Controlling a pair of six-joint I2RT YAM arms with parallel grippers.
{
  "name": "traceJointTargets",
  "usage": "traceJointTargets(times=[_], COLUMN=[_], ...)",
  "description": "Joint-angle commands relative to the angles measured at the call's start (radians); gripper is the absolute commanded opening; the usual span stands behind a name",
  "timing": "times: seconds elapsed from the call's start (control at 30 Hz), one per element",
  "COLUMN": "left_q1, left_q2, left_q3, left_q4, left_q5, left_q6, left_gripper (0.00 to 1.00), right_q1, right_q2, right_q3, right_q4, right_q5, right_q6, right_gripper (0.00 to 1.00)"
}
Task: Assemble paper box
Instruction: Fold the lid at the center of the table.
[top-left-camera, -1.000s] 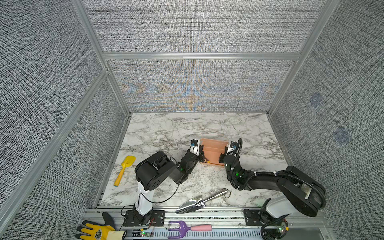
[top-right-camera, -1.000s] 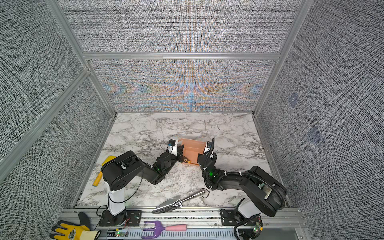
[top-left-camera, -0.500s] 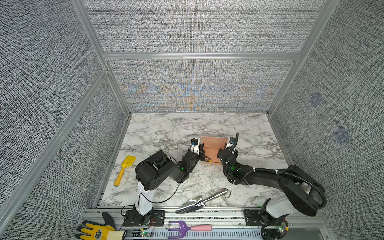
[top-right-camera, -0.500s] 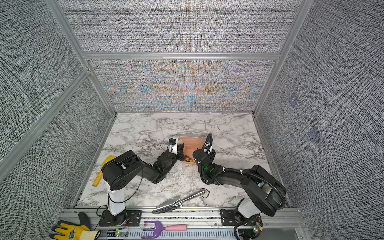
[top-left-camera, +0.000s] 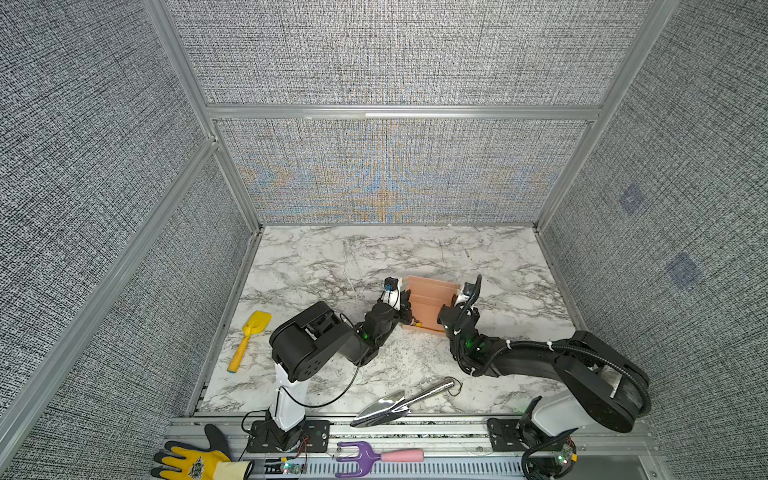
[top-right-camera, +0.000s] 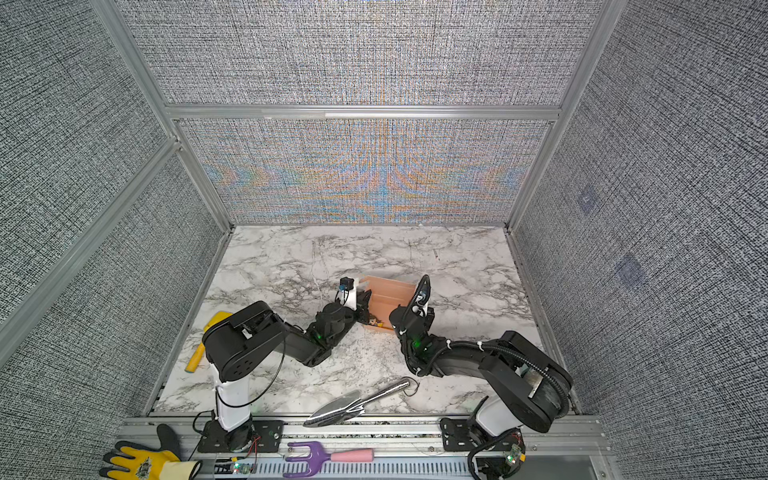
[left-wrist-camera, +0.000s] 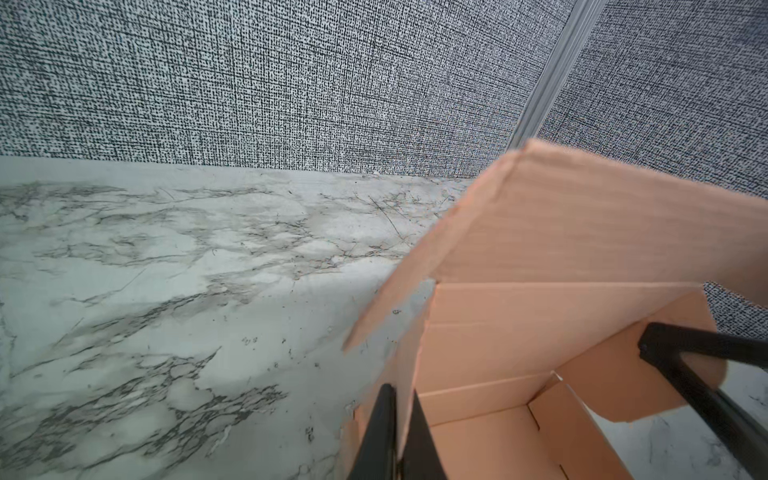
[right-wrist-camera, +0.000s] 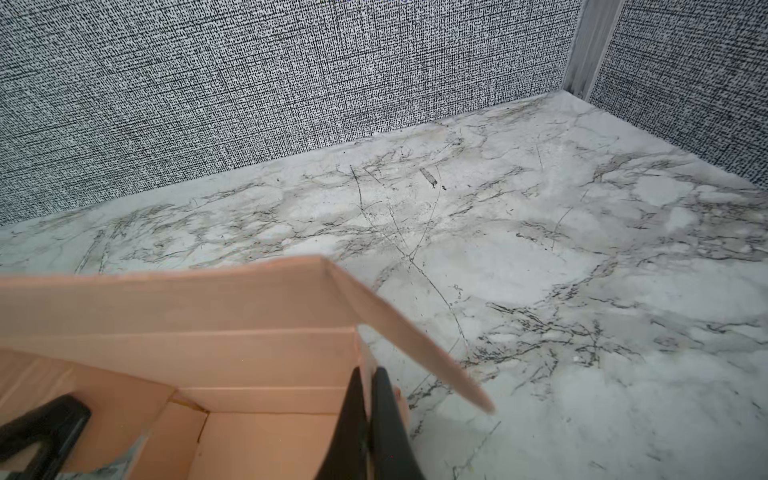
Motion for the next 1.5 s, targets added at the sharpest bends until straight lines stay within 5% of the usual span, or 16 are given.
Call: traceJointTargets(times=[0.0, 0.4, 0.63, 0.97, 1.33, 1.47], left_q1=[-0.004, -0.026, -0.057, -0.1, -0.102, -0.108], left_q2=[0.003, 0.003, 0.029, 0.144, 0.223, 0.242], left_q3=[0.002, 0.028, -0.009, -0.095, -0.105, -0.1], left_q4=[0.061, -0.019, 0.092, 0.437, 0.558, 0.557], left_q5=[0.031, 0.028, -0.008, -0.033, 0.023, 0.026], left_q6=[-0.029, -0.125, -0.059, 0.097, 0.132, 0.154], left_gripper=[0.09, 0.06, 0.05, 0.05, 0.07, 0.07], right_q1=[0.002, 0.01, 0.017, 0.041, 0.077, 0.077], right_q2=[-0.004, 0.008, 0.017, 0.091, 0.298, 0.326], right_q3=[-0.001, 0.03, -0.003, -0.157, -0.237, -0.235], right_q4=[0.087, 0.01, 0.06, 0.495, 0.908, 0.91], right_q5=[-0.01, -0.007, -0.011, -0.038, -0.055, -0.064], right_q6=[0.01, 0.064, 0.047, -0.128, -0.242, -0.246], right_gripper=[0.0, 0.0, 0.0, 0.0, 0.0, 0.0])
